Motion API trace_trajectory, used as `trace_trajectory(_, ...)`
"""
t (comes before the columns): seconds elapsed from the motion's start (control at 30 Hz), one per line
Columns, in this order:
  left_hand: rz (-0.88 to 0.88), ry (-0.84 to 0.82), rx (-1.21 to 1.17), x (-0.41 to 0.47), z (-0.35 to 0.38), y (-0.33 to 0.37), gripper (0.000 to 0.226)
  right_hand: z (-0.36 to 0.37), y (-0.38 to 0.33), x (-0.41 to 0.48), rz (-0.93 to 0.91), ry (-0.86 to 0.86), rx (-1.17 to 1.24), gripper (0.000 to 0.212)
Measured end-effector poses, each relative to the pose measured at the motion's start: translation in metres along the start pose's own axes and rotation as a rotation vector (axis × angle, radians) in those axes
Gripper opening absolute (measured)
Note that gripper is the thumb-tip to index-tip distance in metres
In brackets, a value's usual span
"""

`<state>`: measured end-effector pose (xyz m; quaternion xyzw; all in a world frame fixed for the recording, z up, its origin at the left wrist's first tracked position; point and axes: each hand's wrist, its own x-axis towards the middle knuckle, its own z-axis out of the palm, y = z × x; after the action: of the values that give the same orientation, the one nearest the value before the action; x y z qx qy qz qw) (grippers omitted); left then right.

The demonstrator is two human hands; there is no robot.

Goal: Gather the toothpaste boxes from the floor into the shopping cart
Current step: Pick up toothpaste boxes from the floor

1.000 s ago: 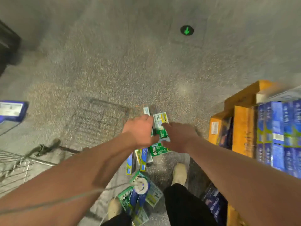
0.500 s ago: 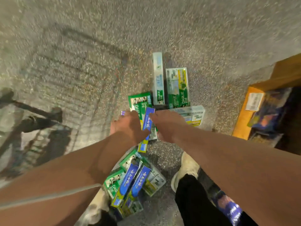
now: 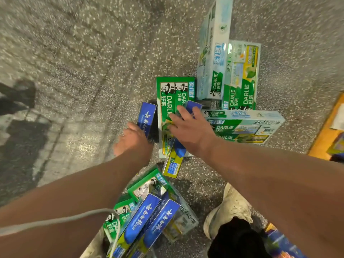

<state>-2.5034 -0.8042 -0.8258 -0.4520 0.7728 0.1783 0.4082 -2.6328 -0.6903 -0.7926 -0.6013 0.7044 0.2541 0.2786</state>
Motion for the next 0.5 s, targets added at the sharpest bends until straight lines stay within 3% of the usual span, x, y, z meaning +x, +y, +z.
trace_trajectory(0.07, -0.007, -0.021, -0.067, 0.010, 0.008, 0.000, 0.086, 0.005, 0.000, 0.002, -0.009, 0.009, -0.012, 0.058)
trace_trajectory(0.23, 0.033, 0.048, -0.329, 0.007, 0.008, 0.003, 0.042, -0.001, 0.000, -0.002, -0.040, 0.048, -0.024, 0.044)
trace_trajectory(0.4, 0.193, 0.191, -0.535, -0.011, -0.013, 0.011, 0.039, -0.012, 0.007, 0.003, -0.018, 0.127, -0.002, 0.033)
trace_trajectory(0.5, 0.311, 0.208, -0.542, -0.016, -0.023, 0.017, 0.038, -0.016, 0.013, 0.008, -0.011, 0.260, 0.073, 0.030)
